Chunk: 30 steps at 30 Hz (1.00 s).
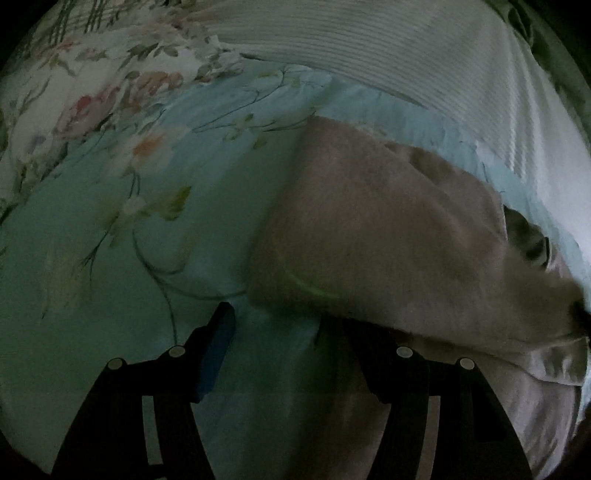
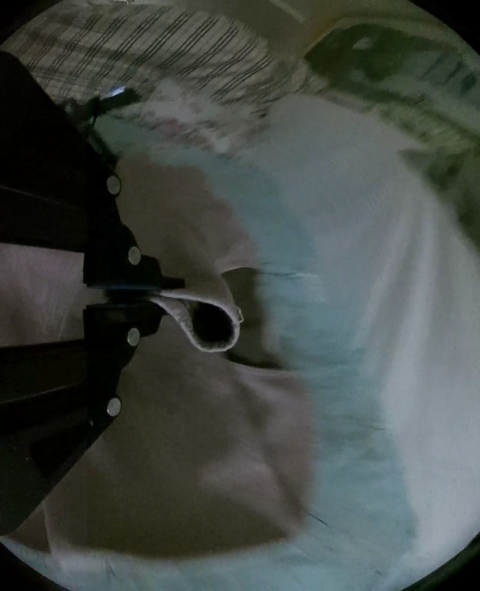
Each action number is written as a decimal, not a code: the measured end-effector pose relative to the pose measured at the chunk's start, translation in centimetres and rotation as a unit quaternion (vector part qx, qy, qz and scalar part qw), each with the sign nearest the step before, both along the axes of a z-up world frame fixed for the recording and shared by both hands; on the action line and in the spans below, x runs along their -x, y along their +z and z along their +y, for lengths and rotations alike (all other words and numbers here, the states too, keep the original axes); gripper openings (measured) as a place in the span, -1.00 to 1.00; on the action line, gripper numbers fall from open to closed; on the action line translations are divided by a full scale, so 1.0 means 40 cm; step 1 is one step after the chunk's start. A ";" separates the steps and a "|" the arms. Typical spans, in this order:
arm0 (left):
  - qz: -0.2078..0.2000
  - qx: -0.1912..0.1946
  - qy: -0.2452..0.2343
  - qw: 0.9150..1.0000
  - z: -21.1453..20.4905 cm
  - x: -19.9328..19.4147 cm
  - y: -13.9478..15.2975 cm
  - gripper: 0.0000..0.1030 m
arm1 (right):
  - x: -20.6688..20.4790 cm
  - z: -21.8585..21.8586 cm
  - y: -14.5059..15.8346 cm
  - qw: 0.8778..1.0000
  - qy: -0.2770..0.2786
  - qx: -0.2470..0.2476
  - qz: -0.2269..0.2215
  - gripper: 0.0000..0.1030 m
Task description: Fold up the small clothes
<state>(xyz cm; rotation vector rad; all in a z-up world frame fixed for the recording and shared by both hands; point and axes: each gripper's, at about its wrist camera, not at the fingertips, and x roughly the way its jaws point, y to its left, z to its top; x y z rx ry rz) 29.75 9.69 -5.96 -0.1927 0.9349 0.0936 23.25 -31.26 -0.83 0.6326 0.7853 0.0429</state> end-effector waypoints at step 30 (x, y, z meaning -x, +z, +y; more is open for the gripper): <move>-0.006 -0.016 -0.001 1.000 -0.011 -0.010 -0.005 0.29 | 0.188 -0.124 -0.013 0.976 -0.154 0.150 0.041 -0.20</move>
